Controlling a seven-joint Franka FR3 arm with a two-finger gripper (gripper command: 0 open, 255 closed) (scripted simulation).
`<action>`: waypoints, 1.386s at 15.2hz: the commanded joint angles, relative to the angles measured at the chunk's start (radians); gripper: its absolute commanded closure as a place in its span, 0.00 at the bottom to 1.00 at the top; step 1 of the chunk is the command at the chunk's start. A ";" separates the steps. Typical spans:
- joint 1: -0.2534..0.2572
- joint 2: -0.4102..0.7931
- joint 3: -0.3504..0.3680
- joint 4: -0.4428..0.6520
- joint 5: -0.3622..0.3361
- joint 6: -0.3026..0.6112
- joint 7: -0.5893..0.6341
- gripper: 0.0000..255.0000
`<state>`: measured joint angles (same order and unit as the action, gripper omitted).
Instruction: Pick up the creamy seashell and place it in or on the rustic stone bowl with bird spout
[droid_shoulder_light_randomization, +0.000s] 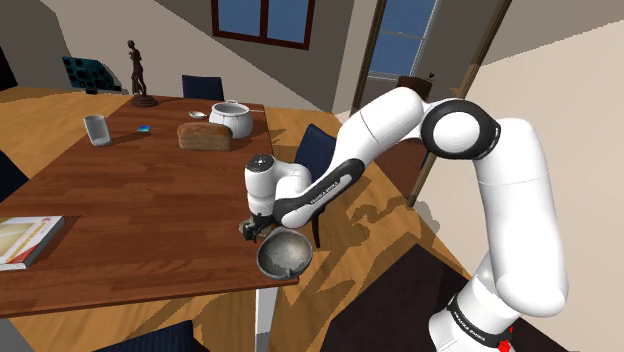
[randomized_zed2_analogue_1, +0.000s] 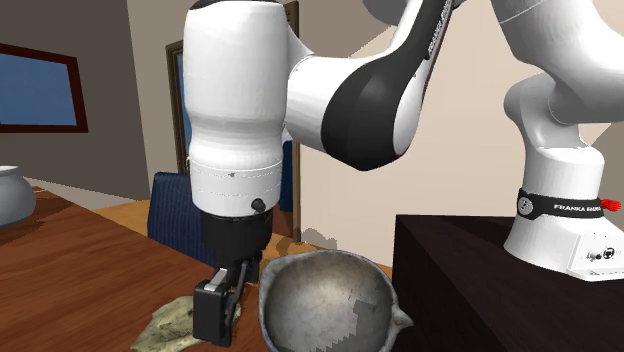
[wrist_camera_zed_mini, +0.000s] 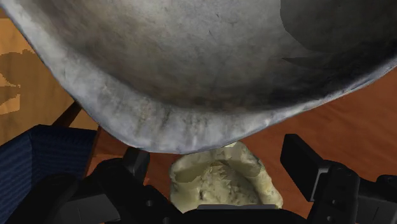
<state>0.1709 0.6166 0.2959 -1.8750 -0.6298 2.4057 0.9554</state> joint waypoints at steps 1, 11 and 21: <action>0.005 0.023 -0.010 0.007 -0.013 0.016 0.010 0.00; 0.008 0.050 -0.022 0.015 -0.027 0.035 0.018 0.00; 0.008 0.050 -0.022 0.015 -0.027 0.035 0.018 1.00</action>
<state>0.1794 0.6670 0.2742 -1.8597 -0.6567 2.4403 0.9732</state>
